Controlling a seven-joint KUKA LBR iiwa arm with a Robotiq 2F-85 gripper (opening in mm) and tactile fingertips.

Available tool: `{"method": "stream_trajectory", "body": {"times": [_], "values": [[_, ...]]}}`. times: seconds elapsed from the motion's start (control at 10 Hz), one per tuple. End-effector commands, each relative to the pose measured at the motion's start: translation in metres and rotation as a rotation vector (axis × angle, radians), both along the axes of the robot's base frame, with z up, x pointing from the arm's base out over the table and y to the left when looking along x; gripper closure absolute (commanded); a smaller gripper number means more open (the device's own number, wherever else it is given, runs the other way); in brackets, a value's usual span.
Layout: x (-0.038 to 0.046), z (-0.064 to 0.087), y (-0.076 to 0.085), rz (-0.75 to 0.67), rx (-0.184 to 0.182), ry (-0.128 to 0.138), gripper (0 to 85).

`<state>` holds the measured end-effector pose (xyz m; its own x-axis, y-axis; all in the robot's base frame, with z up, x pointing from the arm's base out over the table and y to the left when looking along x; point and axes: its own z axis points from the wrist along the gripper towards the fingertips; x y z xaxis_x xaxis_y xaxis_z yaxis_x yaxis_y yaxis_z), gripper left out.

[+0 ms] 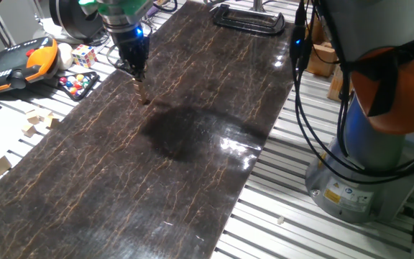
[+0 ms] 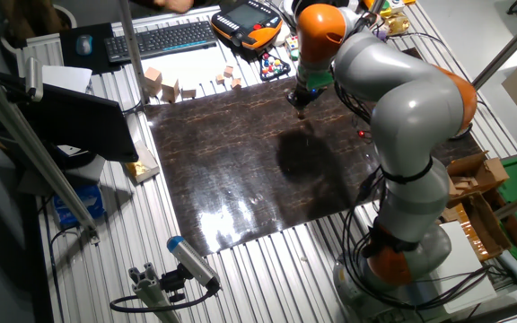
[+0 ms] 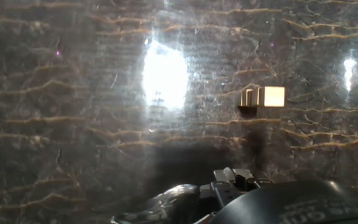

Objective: Stack the blocks in a vertical line of five

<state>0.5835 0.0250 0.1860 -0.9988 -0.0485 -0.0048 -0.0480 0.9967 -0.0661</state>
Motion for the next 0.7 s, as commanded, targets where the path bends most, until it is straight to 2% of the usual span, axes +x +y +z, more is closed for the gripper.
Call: {"method": "stream_trajectory", "body": {"times": [0.0, 0.6], "values": [[-0.0011, 0.0001, 0.0002, 0.003, 0.008, 0.006, 84.3], [-0.0032, 0.0006, -0.0029, 0.023, 0.007, 0.004, 84.3]]}}
